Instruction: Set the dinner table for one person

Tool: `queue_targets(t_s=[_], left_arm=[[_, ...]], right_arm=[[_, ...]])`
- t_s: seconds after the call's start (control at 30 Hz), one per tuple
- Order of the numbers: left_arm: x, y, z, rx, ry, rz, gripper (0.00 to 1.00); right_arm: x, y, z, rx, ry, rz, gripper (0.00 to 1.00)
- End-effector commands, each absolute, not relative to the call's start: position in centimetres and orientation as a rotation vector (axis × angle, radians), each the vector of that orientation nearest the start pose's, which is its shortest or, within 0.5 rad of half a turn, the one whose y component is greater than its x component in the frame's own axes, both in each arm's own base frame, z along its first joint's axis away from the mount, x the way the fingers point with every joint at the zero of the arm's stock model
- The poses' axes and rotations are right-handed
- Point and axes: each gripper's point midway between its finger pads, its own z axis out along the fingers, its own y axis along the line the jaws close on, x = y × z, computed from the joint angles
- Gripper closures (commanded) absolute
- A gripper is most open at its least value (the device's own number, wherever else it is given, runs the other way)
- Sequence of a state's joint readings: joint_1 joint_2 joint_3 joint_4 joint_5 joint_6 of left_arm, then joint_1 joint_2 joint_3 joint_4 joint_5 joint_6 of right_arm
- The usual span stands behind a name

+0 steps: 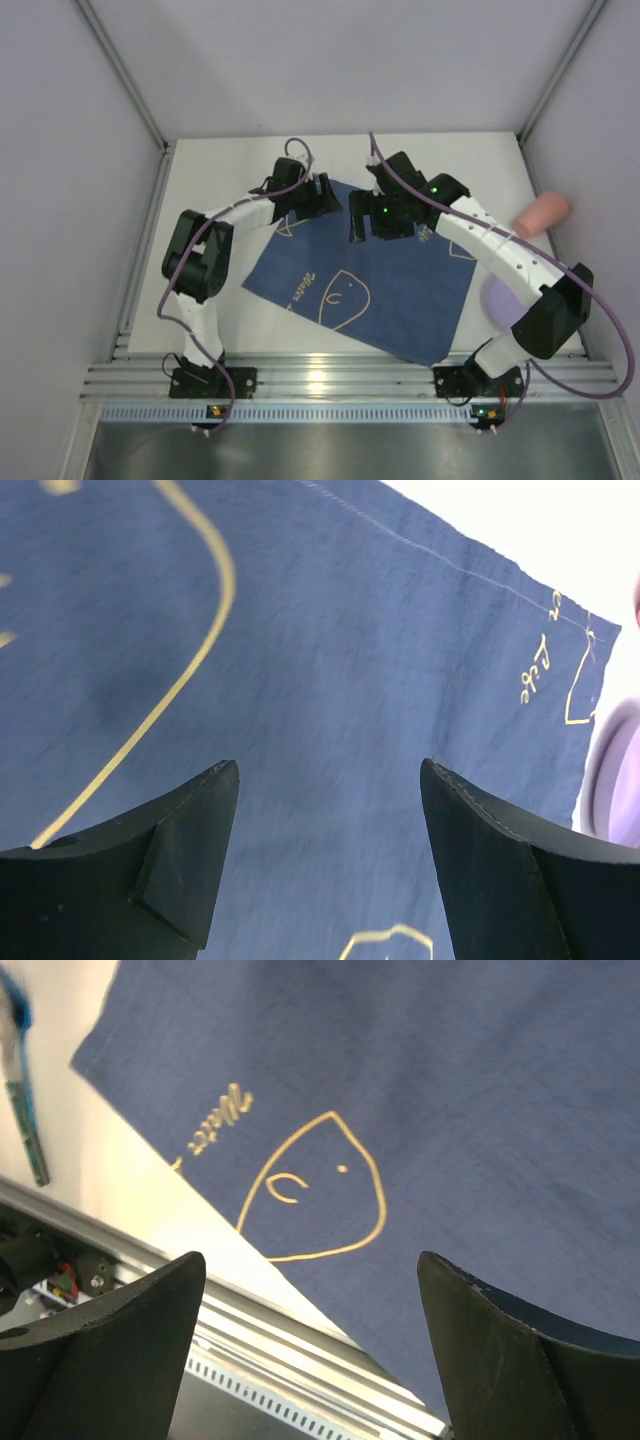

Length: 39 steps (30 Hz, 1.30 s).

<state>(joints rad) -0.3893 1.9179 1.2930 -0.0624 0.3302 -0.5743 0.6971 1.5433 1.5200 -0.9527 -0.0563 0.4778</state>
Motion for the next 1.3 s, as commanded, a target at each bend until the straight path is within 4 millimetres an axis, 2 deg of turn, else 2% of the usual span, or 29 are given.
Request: queue_targets(t_s=[0.0,0.03,0.07,0.13,0.2,0.27,0.3,0.33,0.37,0.4,0.43,0.5,0.57,0.6,0.63,0.73,0.77,0.87,0.9,0.93,0.97,1.03,1.07,1.13,1.17,1.2,1.23,1.27], left_arm=[[45.9,-30.0,11.4,0.04,2.272,-1.045,0.22],[46.4,-30.3,9.3,0.001,2.315,-1.047,0.22],[47.2,-30.7,9.5,-0.008,2.306,-1.055,0.22],[48.0,-30.5,7.6,-0.076,2.342,-1.021,0.22],[48.7,-29.9,6.8,-0.121,2.352,-0.989,0.22],[48.7,-27.9,5.2,-0.21,2.396,-0.918,0.22],[48.7,-27.0,5.0,-0.232,2.398,-0.889,0.22],[48.8,-26.2,5.7,-0.242,2.379,-0.866,0.22],[48.3,-23.2,4.4,-0.315,2.385,-0.774,0.22],[48.4,-23.2,5.5,-0.309,2.365,-0.781,0.22],[48.2,-21.3,4.6,-0.363,2.36,-0.742,0.22],[48.1,-19.7,5.6,-0.404,2.33,-0.719,0.22],[47.6,-17.4,4.9,-0.467,2.336,-0.626,0.22],[47.5,-17.0,5.7,-0.472,2.319,-0.62,0.22],[47.1,-16.4,5.4,-0.483,2.323,-0.612,0.22],[47.3,-16.3,7.4,-0.462,2.285,-0.622,0.21],[47.3,-17.0,8.8,-0.44,2.268,-0.674,0.21],[47.7,-18.2,15.2,-0.357,2.185,-0.73,0.2],[47.9,-18.5,19.5,-0.287,2.108,-0.716,0.2],[46.8,-18.1,19.8,-0.281,2.154,-0.668,0.14],[46.0,-17.6,21.8,-0.269,2.144,-0.632,0.12],[44.8,-14.1,22.2,-0.34,2.185,-0.418,0.13],[41.6,-12.1,21.0,-0.379,2.292,-0.299,0.19],[38.2,-9.0,18.6,-0.428,2.37,-0.11,0.23],[35.6,-7.7,18.5,-0.439,2.391,-0.064,0.23],[33.0,-6.4,15.3,-0.469,2.463,-0.002,0.23],[31.4,-5.8,14.4,-0.485,2.481,0.013,0.24],[29.9,-5.3,14.5,-0.498,2.459,-0.005,0.25]], right_arm=[[26.0,21.8,18.0,-0.194,2.71,0.35,0.13],[25.8,21.7,18.2,-0.188,2.709,0.376,0.14],[25.4,21.4,17.9,-0.184,2.717,0.375,0.13],[25.4,21.0,18.0,-0.163,2.709,0.382,0.14],[25.2,20.6,17.9,-0.154,2.713,0.383,0.14],[25.3,20.2,17.8,-0.134,2.713,0.382,0.14],[25.4,19.9,17.9,-0.132,2.711,0.379,0.14],[25.6,19.7,18.1,-0.123,2.704,0.379,0.14],[25.8,19.4,18.1,-0.118,2.702,0.378,0.14],[25.7,19.4,18.0,-0.13,2.705,0.38,0.14],[25.9,19.2,18.0,-0.125,2.707,0.379,0.14],[26.0,19.0,17.8,-0.131,2.712,0.376,0.14],[26.1,19.0,17.7,-0.14,2.715,0.373,0.15],[26.1,19.1,17.4,-0.147,2.723,0.376,0.15],[26.2,19.1,17.4,-0.145,2.724,0.377,0.15],[26.3,19.3,17.5,-0.154,2.72,0.39,0.15],[26.3,19.4,17.6,-0.155,2.719,0.393,0.15],[26.2,19.2,17.4,-0.154,2.72,0.389,0.15],[26.2,19.3,17.3,-0.156,2.717,0.391,0.15],[26.0,19.2,17.1,-0.155,2.722,0.391,0.15],[25.9,19.2,16.9,-0.159,2.728,0.396,0.15],[25.7,19.2,16.6,-0.165,2.733,0.397,0.15],[25.7,19.1,16.6,-0.166,2.729,0.396,0.15],[25.4,18.9,16.2,-0.163,2.738,0.395,0.15],[25.4,19.1,16.1,-0.163,2.733,0.409,0.15],[25.2,19.2,15.9,-0.165,2.737,0.414,0.15],[25.0,19.2,15.4,-0.166,2.752,0.418,0.15],[24.9,19.5,15.4,-0.171,2.751,0.443,0.15]])
